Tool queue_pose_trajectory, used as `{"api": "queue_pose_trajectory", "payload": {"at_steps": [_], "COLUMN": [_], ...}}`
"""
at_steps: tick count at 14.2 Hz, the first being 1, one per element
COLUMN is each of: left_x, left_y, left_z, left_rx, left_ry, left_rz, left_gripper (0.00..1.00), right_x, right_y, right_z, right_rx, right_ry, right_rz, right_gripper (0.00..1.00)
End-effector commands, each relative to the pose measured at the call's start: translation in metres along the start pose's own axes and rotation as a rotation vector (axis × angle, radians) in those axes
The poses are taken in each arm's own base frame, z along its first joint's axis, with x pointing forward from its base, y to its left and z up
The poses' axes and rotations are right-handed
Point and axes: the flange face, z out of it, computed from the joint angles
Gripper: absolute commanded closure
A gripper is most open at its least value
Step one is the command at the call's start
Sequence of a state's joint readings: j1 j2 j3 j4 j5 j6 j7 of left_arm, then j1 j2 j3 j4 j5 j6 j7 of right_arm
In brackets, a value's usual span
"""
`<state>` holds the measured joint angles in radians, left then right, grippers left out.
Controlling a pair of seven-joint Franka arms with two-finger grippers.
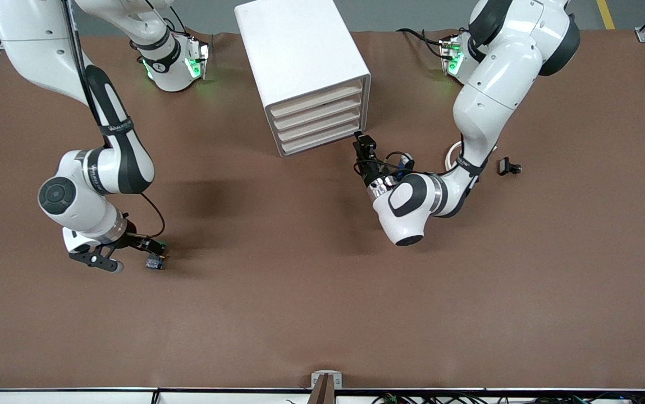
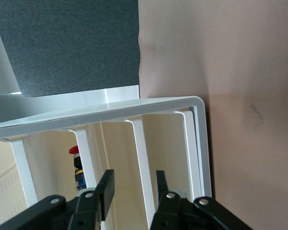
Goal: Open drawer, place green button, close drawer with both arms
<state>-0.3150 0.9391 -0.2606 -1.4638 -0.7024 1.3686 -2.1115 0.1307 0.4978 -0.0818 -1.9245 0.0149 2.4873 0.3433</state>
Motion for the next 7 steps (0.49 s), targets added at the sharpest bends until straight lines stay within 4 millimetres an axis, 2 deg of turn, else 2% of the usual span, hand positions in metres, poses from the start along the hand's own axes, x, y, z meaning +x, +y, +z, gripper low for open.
{"api": "queue_pose_trajectory", "payload": {"at_steps": [1,5,7], "left_x": [-0.006,-0.005,-0.005], "left_y": [0.004,0.011,0.012], "left_z": [0.009,0.023,0.034], "left_rx": [0.036,0.057,0.071], "left_ry": [0.002,0.018,0.034], "left_rz": [-0.013,-0.029,-0.036], "left_gripper": [0.61,0.61,0.61], "right_x": [0.007,0.008,0.014], "right_y": [-0.011,-0.012,-0.013], "right_z": [0.013,0.045,0.048], "right_rx": [-0.001,-0.002,-0.001], "right_ry": [0.001,0.018,0.027], "right_rz": [0.003,-0.003,-0.002], "right_gripper": [0.00,0.00,0.00]}}
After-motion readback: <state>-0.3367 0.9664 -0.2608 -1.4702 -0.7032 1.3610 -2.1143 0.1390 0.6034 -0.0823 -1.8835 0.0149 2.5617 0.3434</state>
